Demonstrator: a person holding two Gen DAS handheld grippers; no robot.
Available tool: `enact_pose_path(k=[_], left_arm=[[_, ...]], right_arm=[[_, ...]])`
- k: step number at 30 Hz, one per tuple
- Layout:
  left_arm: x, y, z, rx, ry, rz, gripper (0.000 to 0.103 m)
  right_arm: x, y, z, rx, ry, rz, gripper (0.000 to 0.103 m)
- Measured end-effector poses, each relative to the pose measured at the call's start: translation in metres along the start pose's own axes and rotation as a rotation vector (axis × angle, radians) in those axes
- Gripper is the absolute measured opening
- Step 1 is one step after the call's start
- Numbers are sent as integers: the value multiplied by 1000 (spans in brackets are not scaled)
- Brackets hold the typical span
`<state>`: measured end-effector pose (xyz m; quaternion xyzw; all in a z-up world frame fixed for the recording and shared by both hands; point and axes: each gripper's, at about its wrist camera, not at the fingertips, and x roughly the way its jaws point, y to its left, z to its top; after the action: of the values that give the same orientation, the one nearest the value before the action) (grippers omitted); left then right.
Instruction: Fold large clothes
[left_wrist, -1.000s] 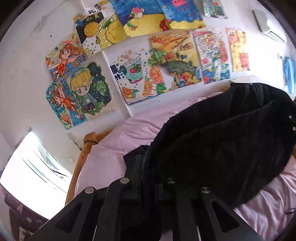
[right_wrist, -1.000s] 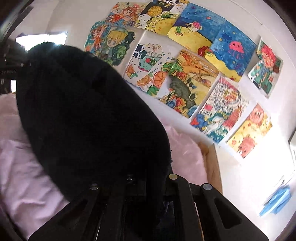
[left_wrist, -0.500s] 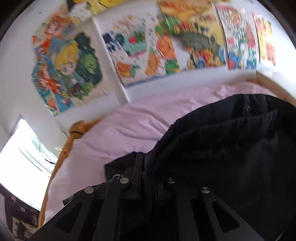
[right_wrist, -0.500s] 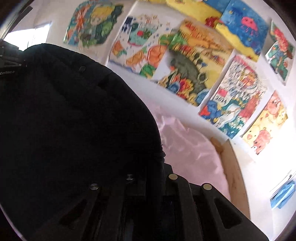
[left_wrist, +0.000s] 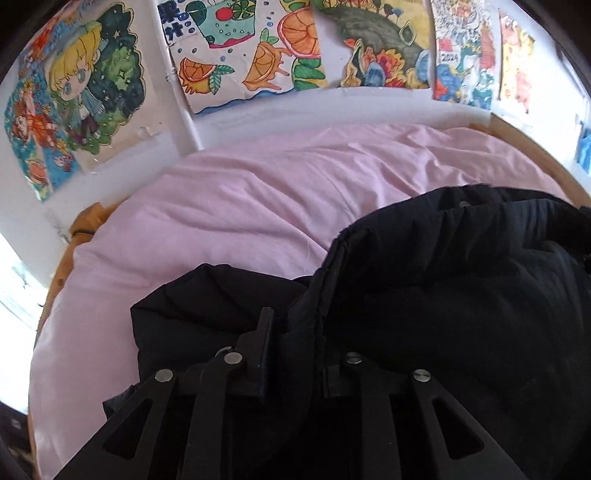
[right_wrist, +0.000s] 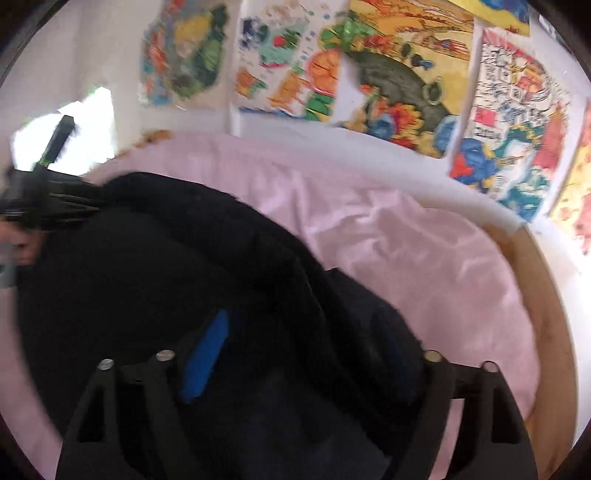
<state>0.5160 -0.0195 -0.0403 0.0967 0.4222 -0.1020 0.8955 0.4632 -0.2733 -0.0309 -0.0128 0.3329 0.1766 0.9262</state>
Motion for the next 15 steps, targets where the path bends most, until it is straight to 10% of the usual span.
enact_pose_path(k=[3,5,8,12,15], left_arm=[[-14,17,-1,-56,-48,-83,47],[-28,29,-5,-98,-115,-91,97],[-47,47,-17,-118,-193,-63,98],[-23,65,-30,-135,-68,32,98],[-1,76,-35,-206,31,34,76]], right_arm=[[-16,-14,-16,7,-53,-48,90],[-22,-30,-25,76,-77,-46,90],[-16,-64,-41,225,-61,-49,90],[23,-101,-72,437,61,67,90],[28,-106,-84,528,38,145,77]])
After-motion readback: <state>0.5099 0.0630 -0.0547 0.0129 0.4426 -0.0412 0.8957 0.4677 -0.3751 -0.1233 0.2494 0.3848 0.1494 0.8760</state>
